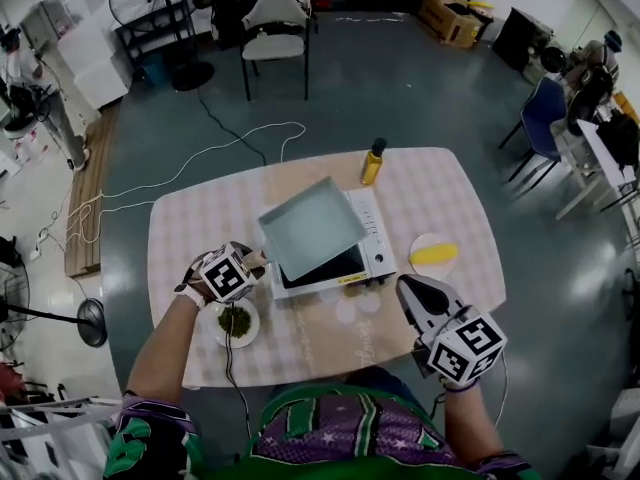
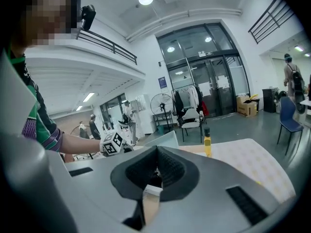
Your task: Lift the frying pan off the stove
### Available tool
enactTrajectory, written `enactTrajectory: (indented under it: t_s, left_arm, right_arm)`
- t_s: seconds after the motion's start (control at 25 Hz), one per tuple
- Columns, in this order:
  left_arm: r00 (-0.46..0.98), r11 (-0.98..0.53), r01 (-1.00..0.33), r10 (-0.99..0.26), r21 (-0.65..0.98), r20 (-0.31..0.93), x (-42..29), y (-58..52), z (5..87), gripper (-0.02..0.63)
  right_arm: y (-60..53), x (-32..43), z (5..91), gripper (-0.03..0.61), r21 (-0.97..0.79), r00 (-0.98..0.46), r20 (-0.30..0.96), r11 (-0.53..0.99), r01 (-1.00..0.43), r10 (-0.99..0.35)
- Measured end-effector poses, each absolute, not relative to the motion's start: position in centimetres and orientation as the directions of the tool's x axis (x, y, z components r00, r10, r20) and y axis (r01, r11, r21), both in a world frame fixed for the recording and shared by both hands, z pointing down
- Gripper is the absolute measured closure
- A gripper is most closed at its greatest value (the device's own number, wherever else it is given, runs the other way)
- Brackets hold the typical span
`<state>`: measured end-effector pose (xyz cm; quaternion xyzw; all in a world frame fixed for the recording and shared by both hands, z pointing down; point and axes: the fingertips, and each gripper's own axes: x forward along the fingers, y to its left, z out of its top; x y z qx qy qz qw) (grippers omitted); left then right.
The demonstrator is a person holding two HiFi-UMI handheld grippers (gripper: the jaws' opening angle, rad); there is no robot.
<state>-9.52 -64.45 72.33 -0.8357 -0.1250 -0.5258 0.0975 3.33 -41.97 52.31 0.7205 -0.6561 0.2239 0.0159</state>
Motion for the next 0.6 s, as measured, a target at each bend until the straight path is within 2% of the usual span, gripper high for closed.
enactTrajectory:
  t_s: [0.12, 0.36, 0.6]
  left_arm:
    - [0.487, -0.978, 0.208, 0.105, 0.001, 0.867, -10.0, -62.8, 70.2, 0.471]
    - [0.636, -1.0, 0.008, 0.016, 0.013, 0.772, -10.0, -60.3, 65.4, 0.471]
    - [0.739, -0.983, -0.18, -0.165, -0.045, 0.653, -9.2, -57.0, 57.9, 0.469]
  right_arm:
    - [-42.1, 2.9, 52.2, 0.571, -0.251, 0.035, 0.352, -0.13, -0.959, -0.935]
    - [-42.1, 2.5, 51.0, 0.571, -0.243, 0.021, 0.343, -0.11, -0.964, -0.939]
    - [-42.2, 3.8, 47.8, 0.571, -0.23, -0.012, 0.285, -0.056, -0.971, -0.959]
